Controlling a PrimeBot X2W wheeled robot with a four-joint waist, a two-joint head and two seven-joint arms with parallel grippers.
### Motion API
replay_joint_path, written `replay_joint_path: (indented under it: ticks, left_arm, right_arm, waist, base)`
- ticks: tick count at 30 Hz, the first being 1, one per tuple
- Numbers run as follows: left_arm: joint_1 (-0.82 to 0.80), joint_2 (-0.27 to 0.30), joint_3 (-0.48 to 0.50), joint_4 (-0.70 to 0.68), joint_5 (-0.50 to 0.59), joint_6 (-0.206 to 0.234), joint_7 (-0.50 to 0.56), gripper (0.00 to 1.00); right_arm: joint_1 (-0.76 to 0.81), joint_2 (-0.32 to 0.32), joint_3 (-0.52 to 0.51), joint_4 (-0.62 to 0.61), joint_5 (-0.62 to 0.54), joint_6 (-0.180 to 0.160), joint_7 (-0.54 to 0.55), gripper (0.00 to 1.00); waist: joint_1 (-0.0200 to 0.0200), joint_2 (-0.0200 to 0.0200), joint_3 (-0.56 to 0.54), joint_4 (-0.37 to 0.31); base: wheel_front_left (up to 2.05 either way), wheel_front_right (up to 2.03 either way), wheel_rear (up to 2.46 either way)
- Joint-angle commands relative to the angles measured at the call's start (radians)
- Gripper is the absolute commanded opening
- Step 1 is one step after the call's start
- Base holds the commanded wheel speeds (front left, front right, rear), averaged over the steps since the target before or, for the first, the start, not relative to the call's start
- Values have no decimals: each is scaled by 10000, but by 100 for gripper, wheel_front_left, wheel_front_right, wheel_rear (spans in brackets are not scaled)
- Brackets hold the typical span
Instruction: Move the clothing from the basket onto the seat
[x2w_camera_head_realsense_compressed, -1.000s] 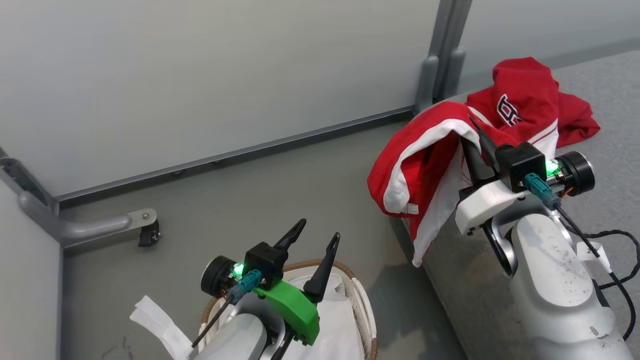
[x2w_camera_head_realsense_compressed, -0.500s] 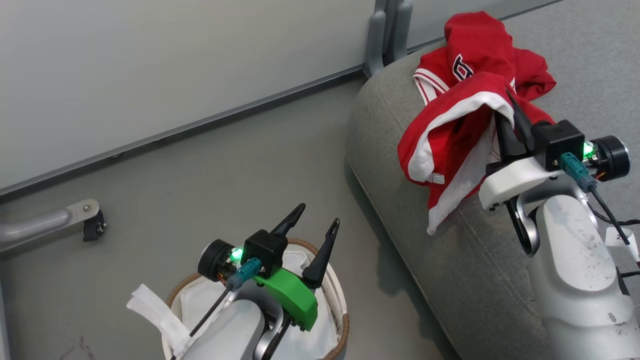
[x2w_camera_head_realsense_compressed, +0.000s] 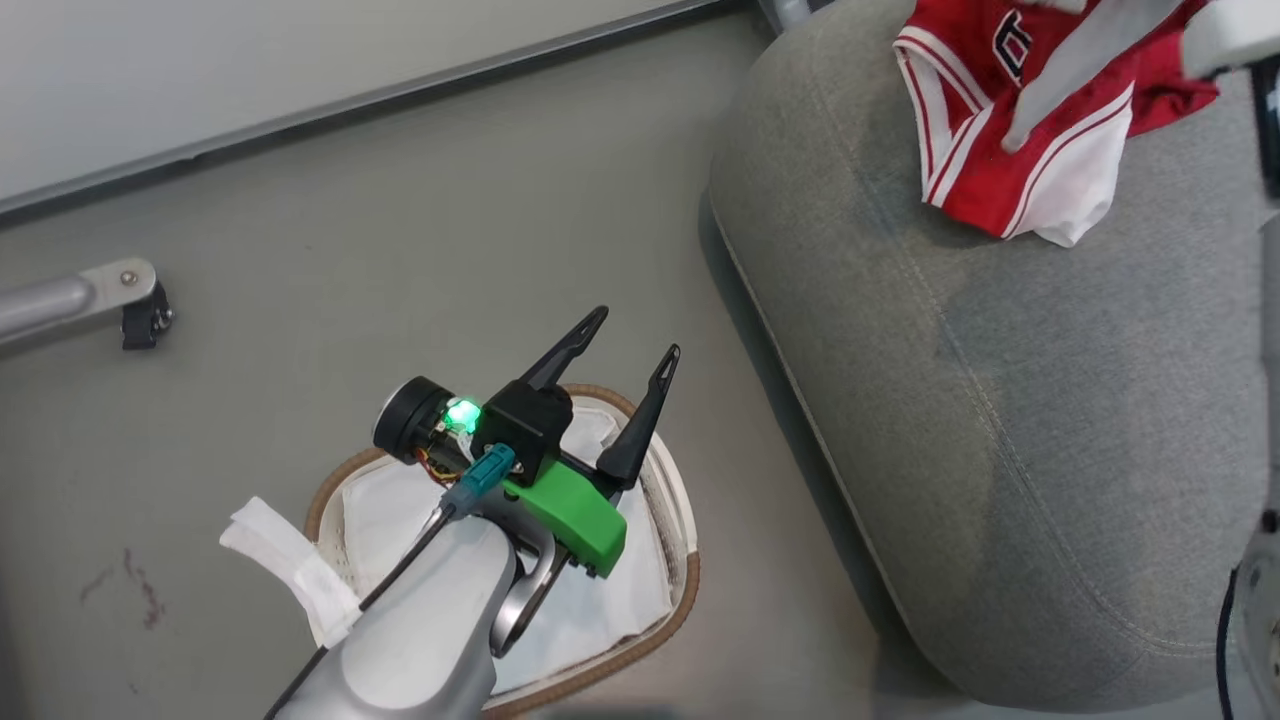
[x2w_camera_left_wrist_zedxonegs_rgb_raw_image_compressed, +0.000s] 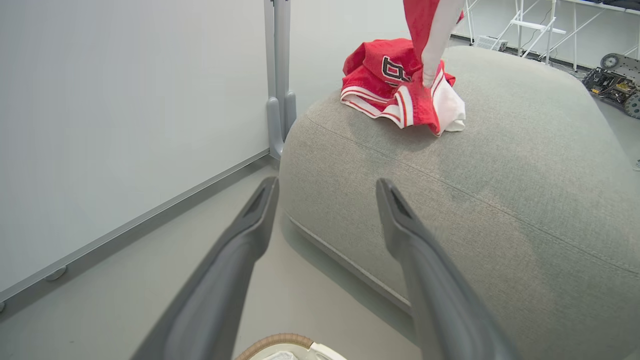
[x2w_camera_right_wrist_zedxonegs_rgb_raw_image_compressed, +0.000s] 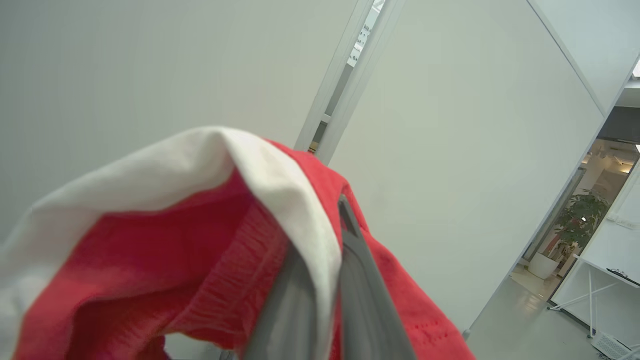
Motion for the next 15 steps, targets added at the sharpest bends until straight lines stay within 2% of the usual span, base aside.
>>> replay_joint_path:
  ticks: [1,6,8,15]
  left_arm:
    - [-231,98,35,-98,49,-23,-7,100]
    - [-611,227,41,-235,304,128,-7,100]
    - [-700,238,69,-279,354,175,-7,100]
    - [-914,264,149,-354,404,206,-7,100]
  right_arm:
    - [-357,-276,-154,125,-114,-14,-15,0]
    - [-1316,-1268,-1117,1373,-432,-14,-11,0]
    - [-1251,-1465,-1455,1754,-540,-14,-9,0]
    - [-61,-1389,-2344,2489,-753,-14,-9,0]
  waist:
    - [0,-1,1015,566]
    - [0,-1,1852,853]
    - [0,-1,2083,890]
    - [0,-1,2517,865]
  base:
    - [0,0,0]
    - [0,0,0]
    - [0,0,0]
    - [0,0,0]
